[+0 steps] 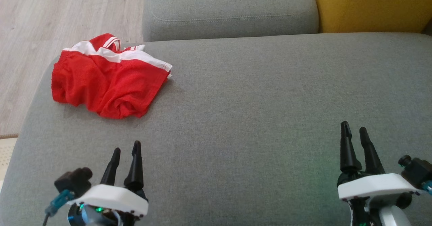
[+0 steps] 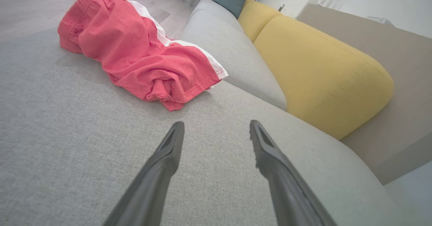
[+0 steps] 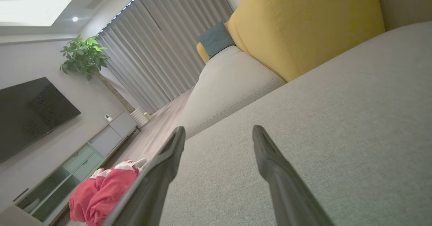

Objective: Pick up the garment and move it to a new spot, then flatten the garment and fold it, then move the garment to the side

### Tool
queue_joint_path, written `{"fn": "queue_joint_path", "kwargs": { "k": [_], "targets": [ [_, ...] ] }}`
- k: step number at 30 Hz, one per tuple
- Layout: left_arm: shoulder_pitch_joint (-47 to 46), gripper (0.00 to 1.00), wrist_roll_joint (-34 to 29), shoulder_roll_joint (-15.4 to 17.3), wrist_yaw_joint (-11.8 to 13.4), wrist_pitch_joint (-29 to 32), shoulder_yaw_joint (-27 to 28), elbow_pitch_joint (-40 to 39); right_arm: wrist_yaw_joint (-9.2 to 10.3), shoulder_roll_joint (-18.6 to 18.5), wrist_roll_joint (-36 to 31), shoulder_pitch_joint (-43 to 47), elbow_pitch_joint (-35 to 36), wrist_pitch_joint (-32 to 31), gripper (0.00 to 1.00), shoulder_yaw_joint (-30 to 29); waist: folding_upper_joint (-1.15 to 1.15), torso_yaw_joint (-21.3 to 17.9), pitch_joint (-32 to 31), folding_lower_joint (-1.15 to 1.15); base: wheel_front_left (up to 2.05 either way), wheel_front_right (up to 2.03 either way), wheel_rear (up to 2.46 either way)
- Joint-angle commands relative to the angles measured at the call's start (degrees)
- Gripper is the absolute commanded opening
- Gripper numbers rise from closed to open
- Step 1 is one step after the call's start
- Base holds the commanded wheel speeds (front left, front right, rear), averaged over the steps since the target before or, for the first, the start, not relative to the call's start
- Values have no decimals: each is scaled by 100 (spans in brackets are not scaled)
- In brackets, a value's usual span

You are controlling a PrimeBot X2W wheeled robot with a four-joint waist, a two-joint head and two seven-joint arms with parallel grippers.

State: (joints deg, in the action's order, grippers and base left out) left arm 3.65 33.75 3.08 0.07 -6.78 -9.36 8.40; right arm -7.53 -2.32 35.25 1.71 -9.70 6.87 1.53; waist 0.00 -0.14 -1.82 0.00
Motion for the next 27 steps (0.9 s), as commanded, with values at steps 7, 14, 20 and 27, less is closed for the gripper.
{"fn": "queue_joint_path", "kwargs": {
  "k": [7, 14, 20, 27],
  "targets": [
    [-77, 100, -630, 107, 82, -216, -31, -222, 3, -40, -684, -198, 165, 203, 100, 189, 0, 5, -6, 0, 0, 0, 0],
    [-62, 100, -1114, 132, 158, -334, -109, -262, 3, -43, -1222, -231, -59, 321, 100, 207, 0, 13, -9, 0, 0, 0, 0],
    [-38, 100, -1506, 137, 228, -434, -162, -302, 3, -45, -1677, -289, -251, 422, 100, 241, 0, 14, -12, 0, 0, 0, 0],
    [-21, 100, -1977, 157, 287, -551, -206, -326, 4, -48, -2182, -356, -366, 540, 100, 286, 0, 11, -14, 0, 0, 0, 0]
  ]
}}
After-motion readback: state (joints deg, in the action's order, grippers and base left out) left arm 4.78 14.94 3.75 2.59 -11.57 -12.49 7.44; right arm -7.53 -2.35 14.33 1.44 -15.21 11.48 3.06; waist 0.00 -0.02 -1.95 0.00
